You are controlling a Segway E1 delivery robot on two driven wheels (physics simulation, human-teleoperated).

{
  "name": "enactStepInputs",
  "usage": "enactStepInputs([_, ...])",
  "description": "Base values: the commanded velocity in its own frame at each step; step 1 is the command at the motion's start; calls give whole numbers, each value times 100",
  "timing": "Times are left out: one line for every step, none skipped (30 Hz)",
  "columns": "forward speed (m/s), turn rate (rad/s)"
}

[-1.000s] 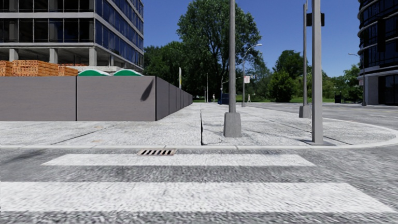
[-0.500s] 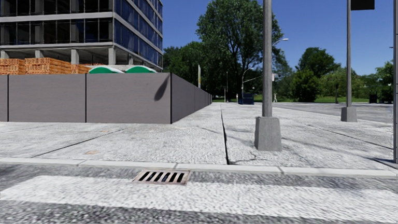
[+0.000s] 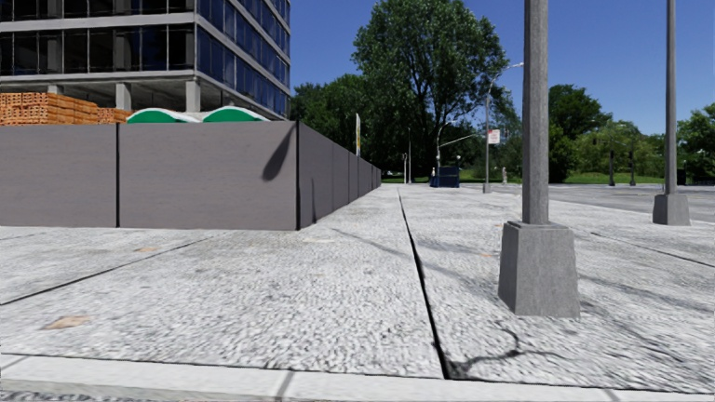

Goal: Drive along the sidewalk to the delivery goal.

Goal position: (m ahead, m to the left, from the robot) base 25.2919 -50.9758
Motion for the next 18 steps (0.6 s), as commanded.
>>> enactStepInputs([200,0])
enactStepInputs([200,0])
enactStepInputs([200,0])
enactStepInputs([200,0])
enactStepInputs([200,0])
enactStepInputs([200,0])
enactStepInputs([200,0])
enactStepInputs([200,0])
enactStepInputs([200,-5])
enactStepInputs([200,-7])
enactStepInputs([200,-11])
enactStepInputs([200,-18])
enactStepInputs([200,-18])
enactStepInputs([200,-22])
enactStepInputs([200,-23])
enactStepInputs([200,-23])
enactStepInputs([200,-23])
enactStepInputs([200,-23])
